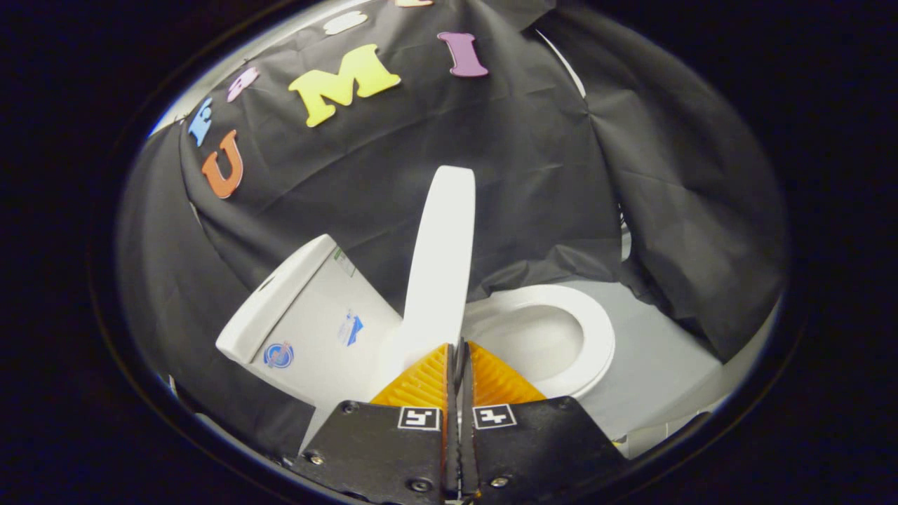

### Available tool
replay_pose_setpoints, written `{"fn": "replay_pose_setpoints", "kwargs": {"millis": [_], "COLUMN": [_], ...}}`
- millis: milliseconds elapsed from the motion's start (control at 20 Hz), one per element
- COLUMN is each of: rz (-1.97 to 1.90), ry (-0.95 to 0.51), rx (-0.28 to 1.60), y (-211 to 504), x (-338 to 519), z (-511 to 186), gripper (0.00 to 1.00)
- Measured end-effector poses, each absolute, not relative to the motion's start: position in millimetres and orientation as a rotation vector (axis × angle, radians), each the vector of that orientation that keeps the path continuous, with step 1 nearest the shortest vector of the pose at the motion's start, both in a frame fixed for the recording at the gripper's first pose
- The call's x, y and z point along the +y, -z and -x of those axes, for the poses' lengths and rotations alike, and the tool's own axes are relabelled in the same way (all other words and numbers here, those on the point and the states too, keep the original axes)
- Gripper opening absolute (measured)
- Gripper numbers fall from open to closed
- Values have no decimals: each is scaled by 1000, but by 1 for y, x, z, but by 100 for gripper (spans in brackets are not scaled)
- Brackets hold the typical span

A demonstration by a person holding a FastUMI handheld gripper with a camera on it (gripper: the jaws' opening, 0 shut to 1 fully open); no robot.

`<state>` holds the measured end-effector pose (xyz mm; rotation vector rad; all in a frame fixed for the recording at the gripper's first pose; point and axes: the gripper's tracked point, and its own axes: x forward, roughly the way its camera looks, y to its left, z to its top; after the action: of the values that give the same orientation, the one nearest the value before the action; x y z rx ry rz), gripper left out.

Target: Open the toilet lid.

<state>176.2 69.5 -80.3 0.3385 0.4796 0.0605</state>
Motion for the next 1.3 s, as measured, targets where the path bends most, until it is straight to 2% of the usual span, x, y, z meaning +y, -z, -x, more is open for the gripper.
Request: {"fn": "replay_pose_setpoints", "kwargs": {"millis": [1300], "rz": [7], "ry": [-41], "rx": [368], "y": [47], "x": [185], "z": [-178], "gripper": [10]}}
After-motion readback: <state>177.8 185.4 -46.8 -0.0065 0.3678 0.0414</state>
